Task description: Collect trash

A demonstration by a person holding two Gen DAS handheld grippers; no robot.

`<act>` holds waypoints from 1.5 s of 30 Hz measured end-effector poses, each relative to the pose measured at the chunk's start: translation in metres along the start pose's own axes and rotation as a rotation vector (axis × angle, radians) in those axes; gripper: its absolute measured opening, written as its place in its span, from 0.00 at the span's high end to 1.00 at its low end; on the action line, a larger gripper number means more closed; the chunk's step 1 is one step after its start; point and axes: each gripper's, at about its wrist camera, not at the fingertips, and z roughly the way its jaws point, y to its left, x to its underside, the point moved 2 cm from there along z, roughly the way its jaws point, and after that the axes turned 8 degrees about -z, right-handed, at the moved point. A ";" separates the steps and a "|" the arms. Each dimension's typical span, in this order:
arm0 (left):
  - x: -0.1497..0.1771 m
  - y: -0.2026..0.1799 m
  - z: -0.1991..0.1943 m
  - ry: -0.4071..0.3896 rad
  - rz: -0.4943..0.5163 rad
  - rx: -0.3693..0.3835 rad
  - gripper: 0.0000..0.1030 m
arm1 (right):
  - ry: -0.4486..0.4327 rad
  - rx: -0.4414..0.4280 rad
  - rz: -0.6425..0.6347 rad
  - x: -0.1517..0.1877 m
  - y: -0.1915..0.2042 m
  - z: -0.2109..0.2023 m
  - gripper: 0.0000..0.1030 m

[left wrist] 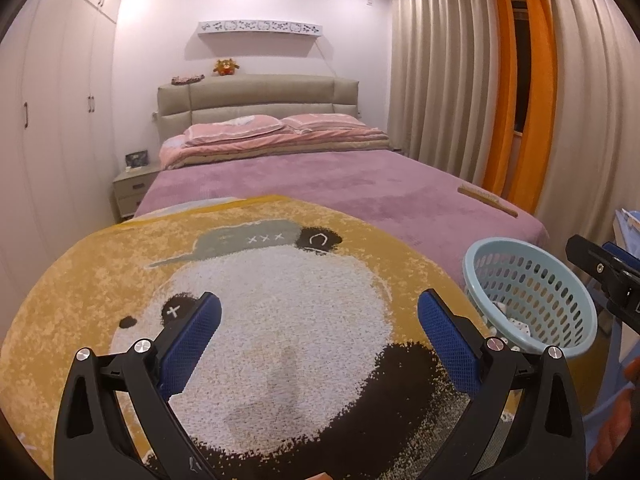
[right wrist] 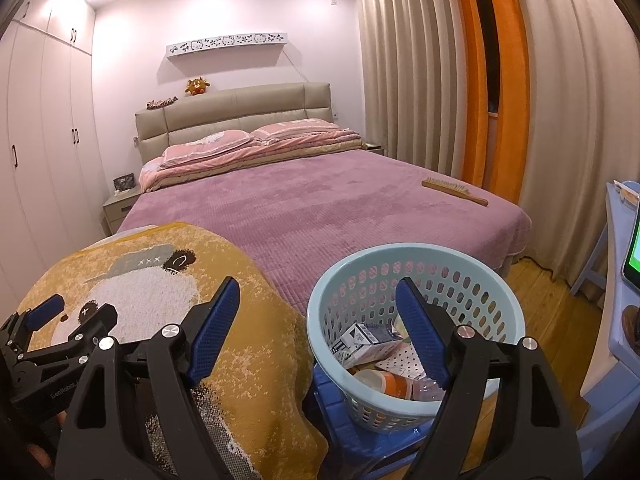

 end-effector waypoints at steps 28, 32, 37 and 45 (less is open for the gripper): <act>0.002 -0.004 -0.002 -0.007 0.003 -0.013 0.07 | 0.019 -0.023 0.036 0.003 -0.003 0.005 0.26; 0.001 -0.005 -0.002 -0.008 0.008 -0.011 0.07 | 0.021 -0.024 0.037 0.003 -0.004 0.005 0.26; 0.000 -0.007 -0.003 -0.010 0.017 -0.013 0.07 | 0.022 -0.022 0.036 0.004 -0.002 0.004 0.26; 0.001 -0.008 -0.004 -0.015 0.028 -0.013 0.07 | 0.019 -0.007 0.026 0.003 -0.001 0.004 0.26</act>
